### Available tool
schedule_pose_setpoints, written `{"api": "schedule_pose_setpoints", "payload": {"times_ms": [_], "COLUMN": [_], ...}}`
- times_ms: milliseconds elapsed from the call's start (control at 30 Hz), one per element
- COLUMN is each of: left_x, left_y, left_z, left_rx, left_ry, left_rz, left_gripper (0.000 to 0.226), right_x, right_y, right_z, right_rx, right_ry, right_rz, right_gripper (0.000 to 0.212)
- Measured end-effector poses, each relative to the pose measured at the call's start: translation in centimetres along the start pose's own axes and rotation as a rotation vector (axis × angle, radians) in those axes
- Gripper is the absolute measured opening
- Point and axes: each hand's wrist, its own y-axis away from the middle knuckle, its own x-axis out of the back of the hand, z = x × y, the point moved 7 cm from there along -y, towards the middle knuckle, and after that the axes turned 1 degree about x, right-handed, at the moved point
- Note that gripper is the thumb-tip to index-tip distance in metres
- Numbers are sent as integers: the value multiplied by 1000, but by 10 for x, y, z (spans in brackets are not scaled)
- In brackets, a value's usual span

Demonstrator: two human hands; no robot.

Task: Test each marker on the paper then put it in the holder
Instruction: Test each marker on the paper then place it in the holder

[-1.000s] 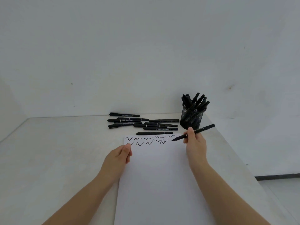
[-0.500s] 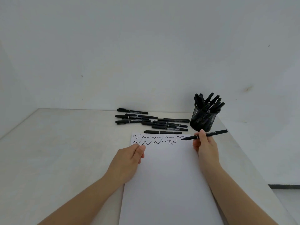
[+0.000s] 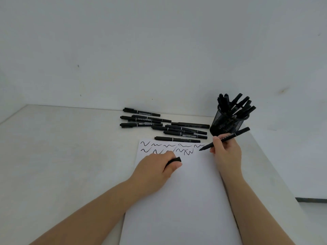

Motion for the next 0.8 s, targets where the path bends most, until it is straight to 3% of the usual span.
{"api": "schedule_pose_setpoints", "payload": {"times_ms": [233,600,800], "left_x": [-2,-2,2], "left_y": [2,2,2], "left_z": [0,-1,-3], "left_rx": [-27,-36,-27], "left_ry": [-28,-51,44], "left_rz": [-3,-7,28], "left_gripper": [22,22,18], "right_x": [-10,7,15], "right_y": [4,2,11], "right_z": [-8,-12,-30], "right_rx": [96,108,113], "right_ry": [98,194,-137], "right_rz": [-104,16,72], "right_gripper": [15,18,20]}}
